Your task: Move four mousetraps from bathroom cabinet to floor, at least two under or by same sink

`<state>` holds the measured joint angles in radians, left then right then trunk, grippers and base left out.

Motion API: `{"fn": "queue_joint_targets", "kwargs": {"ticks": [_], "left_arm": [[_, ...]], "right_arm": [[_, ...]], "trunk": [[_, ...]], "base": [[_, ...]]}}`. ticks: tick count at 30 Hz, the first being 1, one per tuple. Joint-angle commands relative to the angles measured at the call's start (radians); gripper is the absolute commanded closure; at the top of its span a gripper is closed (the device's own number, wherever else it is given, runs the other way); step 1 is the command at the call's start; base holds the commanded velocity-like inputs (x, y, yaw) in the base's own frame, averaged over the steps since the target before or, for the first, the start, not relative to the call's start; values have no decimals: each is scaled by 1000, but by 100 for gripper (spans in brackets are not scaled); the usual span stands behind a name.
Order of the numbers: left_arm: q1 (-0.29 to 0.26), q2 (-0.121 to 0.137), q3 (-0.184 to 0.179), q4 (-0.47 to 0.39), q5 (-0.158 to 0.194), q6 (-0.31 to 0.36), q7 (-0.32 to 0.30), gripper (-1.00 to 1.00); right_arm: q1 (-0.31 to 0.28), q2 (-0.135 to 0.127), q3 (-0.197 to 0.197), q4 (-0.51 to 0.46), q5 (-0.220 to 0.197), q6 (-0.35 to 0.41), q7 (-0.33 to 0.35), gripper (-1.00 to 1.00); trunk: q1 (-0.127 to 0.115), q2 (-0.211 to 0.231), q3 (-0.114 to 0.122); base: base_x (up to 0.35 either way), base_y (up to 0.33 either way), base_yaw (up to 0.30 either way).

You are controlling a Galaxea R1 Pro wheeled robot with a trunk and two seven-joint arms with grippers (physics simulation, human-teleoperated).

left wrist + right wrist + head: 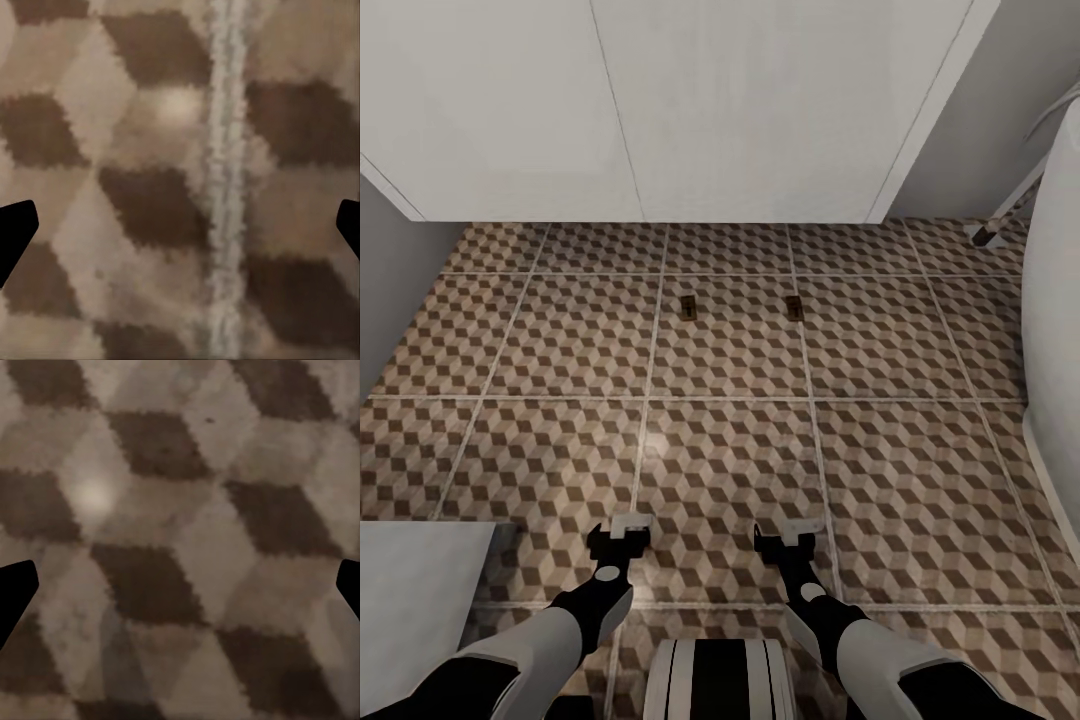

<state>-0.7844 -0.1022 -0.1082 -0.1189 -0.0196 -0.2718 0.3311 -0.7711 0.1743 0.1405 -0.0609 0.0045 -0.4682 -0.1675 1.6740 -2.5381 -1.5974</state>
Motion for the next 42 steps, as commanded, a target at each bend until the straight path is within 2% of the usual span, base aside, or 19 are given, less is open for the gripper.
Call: {"fn": "queue_joint_targets", "kwargs": {"ticks": [1,18,19,27,32,39,42], "left_arm": [[-1,0,-8,1,-2,-1,8,-100],[0,-1,-5,3,7,-1,9,-100],[-1,1,0,1,37,-1,9,-100],[-1,4,4,-5,147,-1,11,-100],[-1,4,2,-6,169,-3,9,-100],[-1,5,1,-6,178,-7,8,-100],[0,5,0,-1,176,-13,7,-100]], "right_arm": [[-1,0,8,1,0,-1,-9,-100],[0,0,8,1,1,-1,-9,-100],[0,0,8,1,1,-1,-9,-100],[0,0,8,1,2,-1,-8,-100],[0,0,8,1,2,-1,-7,-100],[0,0,8,1,2,-1,-7,-100],[0,0,8,1,2,-1,-7,-100]], "trunk": [[0,0,-1],[0,0,-1],[-1,0,3],[-4,2,34],[-6,3,54],[-10,5,81],[-10,5,81]], "base": [[0,0,0],[-16,0,0],[0,0,0],[0,0,0],[0,0,0],[16,-13,0],[100,-81,0]]}}
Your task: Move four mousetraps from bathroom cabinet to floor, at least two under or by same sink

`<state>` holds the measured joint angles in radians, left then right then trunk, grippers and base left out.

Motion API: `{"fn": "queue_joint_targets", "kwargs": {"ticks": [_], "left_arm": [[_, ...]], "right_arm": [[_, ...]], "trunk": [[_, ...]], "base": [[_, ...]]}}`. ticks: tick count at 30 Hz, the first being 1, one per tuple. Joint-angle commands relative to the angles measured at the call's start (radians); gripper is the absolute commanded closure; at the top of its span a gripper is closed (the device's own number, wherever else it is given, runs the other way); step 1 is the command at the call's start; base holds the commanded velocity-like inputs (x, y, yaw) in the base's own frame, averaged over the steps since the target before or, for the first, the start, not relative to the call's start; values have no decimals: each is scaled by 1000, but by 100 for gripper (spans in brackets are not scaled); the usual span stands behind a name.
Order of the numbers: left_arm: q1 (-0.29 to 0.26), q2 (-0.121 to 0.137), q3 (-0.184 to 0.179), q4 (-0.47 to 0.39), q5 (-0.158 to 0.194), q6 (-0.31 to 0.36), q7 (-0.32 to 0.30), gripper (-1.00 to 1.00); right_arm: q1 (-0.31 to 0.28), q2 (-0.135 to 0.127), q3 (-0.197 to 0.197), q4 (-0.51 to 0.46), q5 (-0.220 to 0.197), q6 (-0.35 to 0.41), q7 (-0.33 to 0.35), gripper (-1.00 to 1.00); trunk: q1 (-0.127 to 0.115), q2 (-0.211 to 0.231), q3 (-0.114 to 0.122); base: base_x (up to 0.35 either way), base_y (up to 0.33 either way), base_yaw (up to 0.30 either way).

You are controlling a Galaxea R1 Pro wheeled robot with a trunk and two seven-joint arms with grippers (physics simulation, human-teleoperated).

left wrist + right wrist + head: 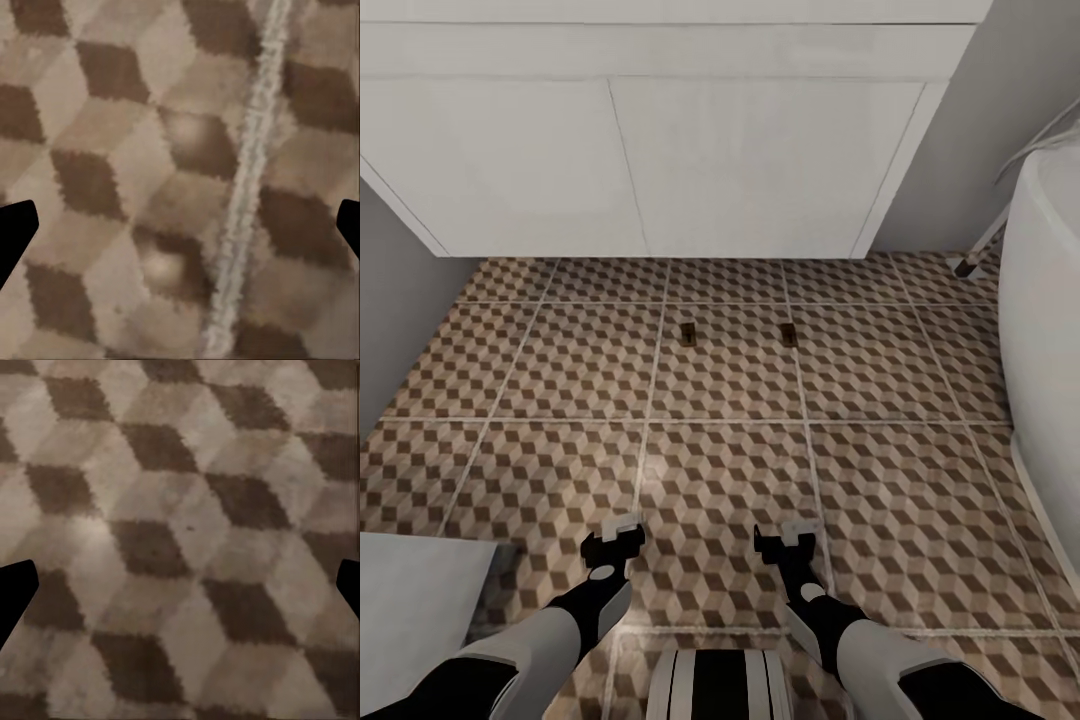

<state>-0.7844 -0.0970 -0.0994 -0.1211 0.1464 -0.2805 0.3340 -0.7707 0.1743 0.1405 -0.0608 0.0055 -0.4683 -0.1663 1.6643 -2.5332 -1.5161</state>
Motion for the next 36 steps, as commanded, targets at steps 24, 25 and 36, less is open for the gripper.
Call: {"fn": "queue_joint_targets", "kwargs": {"ticks": [24,25,36], "left_arm": [[0,-2,1,11,42,-89,8,-100],[0,-2,1,10,46,-90,8,-100],[-1,1,4,6,66,-100,13,-100]], "right_arm": [[-1,0,8,1,3,-3,-8,-100],[-1,0,8,1,3,-3,-8,-100],[-1,0,8,1,2,-3,-9,-100]], "trunk": [[0,0,-1],[0,0,-1],[0,0,-1]], "base": [[14,-11,0],[0,0,0],[0,0,0]]}}
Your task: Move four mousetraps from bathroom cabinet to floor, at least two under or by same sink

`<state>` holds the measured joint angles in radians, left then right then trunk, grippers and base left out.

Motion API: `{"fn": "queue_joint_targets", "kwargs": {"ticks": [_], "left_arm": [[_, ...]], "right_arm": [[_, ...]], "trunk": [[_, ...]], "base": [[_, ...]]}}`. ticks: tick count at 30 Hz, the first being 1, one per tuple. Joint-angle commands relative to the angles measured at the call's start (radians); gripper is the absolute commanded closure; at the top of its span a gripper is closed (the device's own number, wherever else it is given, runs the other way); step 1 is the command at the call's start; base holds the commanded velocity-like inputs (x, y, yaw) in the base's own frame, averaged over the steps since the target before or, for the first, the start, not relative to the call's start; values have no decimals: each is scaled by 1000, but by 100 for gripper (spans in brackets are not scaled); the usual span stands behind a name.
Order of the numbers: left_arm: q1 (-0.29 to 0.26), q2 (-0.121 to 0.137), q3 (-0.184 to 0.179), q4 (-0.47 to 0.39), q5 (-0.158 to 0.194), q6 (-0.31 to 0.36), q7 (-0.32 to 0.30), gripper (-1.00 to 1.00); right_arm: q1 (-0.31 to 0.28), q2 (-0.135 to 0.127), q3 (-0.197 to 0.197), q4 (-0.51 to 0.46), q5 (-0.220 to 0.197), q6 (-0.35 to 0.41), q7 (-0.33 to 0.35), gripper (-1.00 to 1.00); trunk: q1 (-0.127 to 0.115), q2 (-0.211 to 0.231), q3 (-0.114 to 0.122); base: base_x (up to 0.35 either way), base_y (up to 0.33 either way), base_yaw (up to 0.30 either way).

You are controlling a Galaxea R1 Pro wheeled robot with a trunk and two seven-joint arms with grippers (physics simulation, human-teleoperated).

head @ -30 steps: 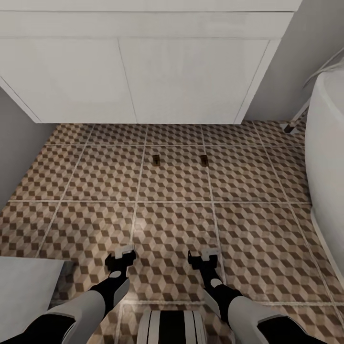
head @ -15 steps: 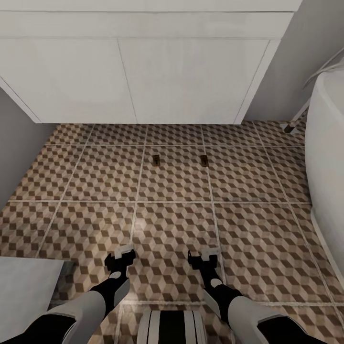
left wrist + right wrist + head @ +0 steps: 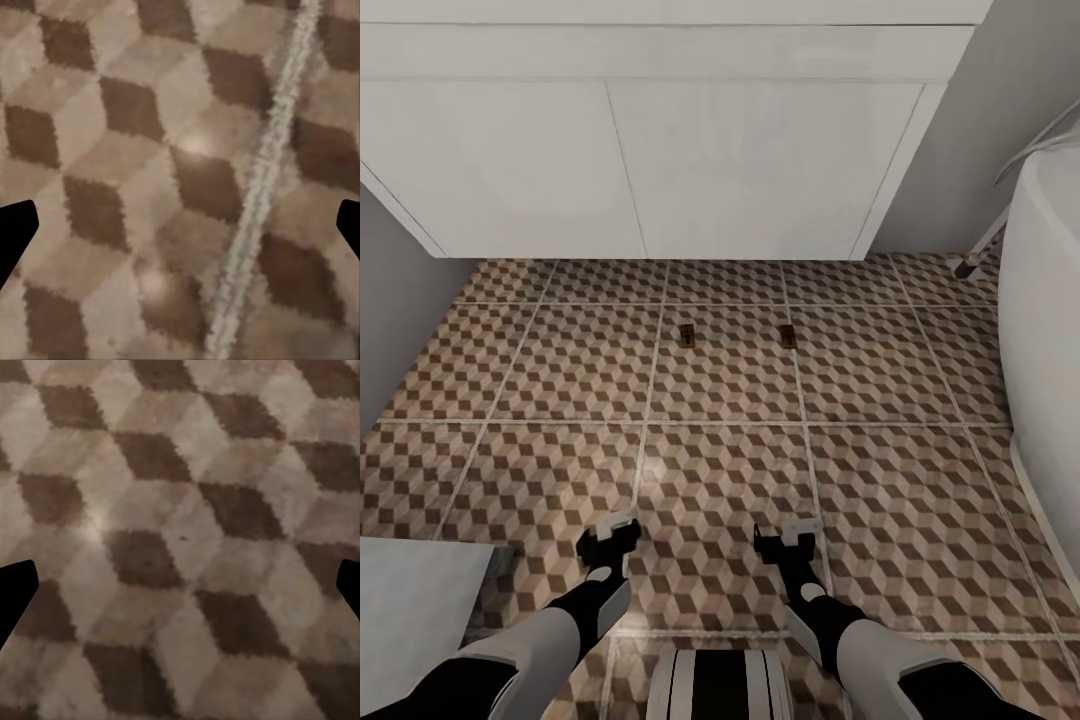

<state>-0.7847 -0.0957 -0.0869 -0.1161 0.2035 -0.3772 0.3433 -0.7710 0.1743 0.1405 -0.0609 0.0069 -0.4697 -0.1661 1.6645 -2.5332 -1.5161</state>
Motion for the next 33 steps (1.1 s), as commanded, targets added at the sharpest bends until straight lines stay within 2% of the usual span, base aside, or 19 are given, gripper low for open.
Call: {"fn": "queue_joint_targets", "kwargs": {"ticks": [1,8,13,22,33], "left_arm": [[0,0,-9,2,10,-2,14,-100],[0,-7,-11,12,8,-1,66,-100],[0,-11,-12,13,8,0,68,-100],[0,-36,-13,11,3,0,71,-100],[0,-37,-13,14,4,-1,76,-100]], "right_arm": [[-1,0,8,1,0,-1,-9,-100],[-1,0,8,1,-1,-1,-11,-100],[-1,0,7,0,-3,-1,-12,-100],[-1,0,6,0,-8,-3,-14,-100],[-1,0,8,0,-3,-2,-15,-100]], "trunk": [[0,0,-1],[0,0,-1],[0,0,-1],[0,0,-1],[-5,2,42]], "base": [[0,0,0],[0,0,0],[0,0,0],[0,0,0],[0,0,0]]}}
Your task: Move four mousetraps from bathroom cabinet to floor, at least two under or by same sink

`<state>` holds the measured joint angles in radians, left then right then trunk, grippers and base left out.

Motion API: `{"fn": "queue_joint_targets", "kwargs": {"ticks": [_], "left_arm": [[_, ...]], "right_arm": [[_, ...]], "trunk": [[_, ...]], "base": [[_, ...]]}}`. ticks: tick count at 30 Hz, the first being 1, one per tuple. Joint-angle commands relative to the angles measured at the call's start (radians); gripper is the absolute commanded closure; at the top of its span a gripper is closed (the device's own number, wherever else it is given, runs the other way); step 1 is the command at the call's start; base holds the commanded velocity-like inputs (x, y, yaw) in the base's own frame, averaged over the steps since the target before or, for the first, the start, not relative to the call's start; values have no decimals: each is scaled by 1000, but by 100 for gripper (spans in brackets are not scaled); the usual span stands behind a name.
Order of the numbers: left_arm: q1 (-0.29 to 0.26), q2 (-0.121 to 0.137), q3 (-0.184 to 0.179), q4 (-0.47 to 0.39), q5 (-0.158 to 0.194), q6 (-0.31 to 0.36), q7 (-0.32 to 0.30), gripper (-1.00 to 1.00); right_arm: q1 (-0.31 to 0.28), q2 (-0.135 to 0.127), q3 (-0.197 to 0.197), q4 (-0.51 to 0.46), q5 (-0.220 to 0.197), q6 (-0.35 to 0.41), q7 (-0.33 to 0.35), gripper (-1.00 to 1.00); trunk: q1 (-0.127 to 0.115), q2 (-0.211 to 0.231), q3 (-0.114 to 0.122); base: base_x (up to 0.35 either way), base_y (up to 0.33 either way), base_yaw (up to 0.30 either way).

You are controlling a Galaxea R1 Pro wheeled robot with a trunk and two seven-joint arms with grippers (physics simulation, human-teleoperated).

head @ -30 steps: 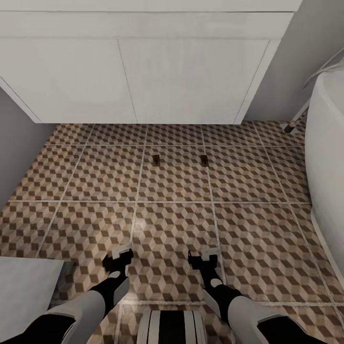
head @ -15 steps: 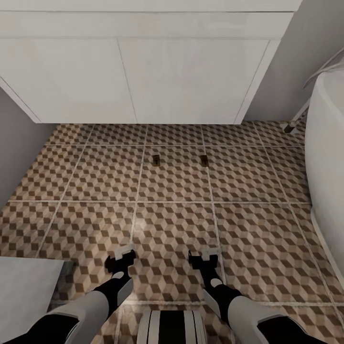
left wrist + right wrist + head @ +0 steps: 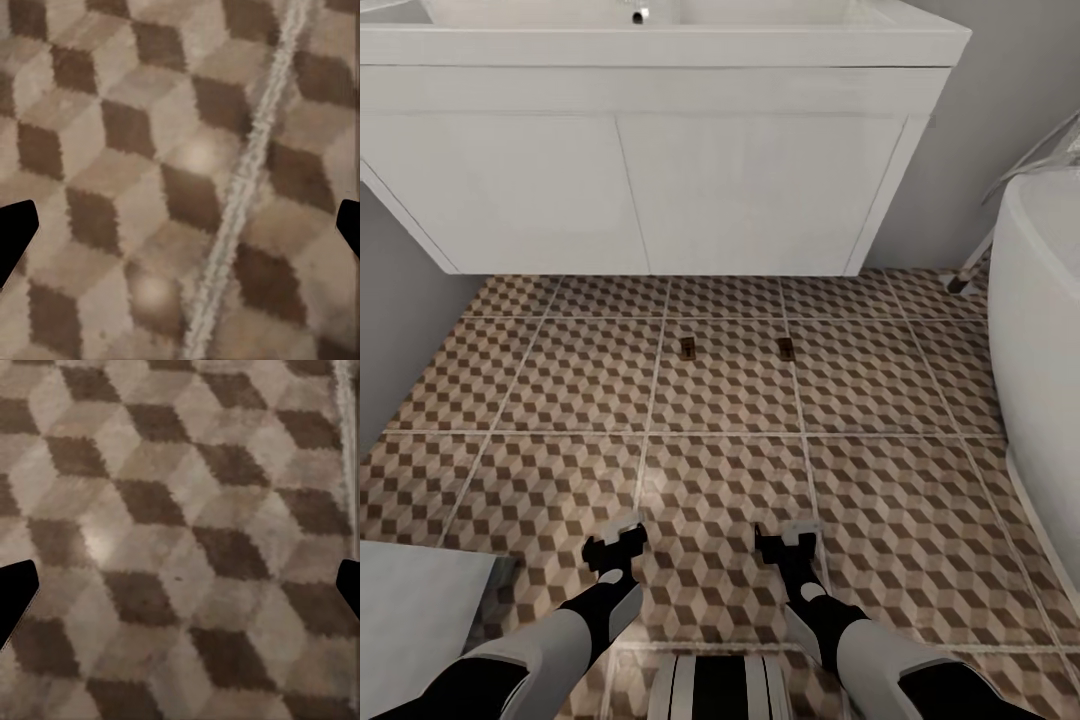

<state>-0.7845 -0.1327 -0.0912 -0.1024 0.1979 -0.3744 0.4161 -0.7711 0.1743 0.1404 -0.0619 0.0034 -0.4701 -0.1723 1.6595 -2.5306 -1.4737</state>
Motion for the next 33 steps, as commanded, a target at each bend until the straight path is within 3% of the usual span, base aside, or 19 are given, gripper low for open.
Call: {"fn": "queue_joint_targets", "kwargs": {"ticks": [1,33], "left_arm": [[0,0,-8,1,10,-3,4,-100],[0,-1,-9,1,9,-2,4,-100]], "right_arm": [[-1,0,8,1,1,-1,-9,-100],[-1,0,7,1,4,-2,-8,-100]], "trunk": [[-1,0,3],[-15,8,127]], "base": [[0,0,0],[0,0,0]]}}
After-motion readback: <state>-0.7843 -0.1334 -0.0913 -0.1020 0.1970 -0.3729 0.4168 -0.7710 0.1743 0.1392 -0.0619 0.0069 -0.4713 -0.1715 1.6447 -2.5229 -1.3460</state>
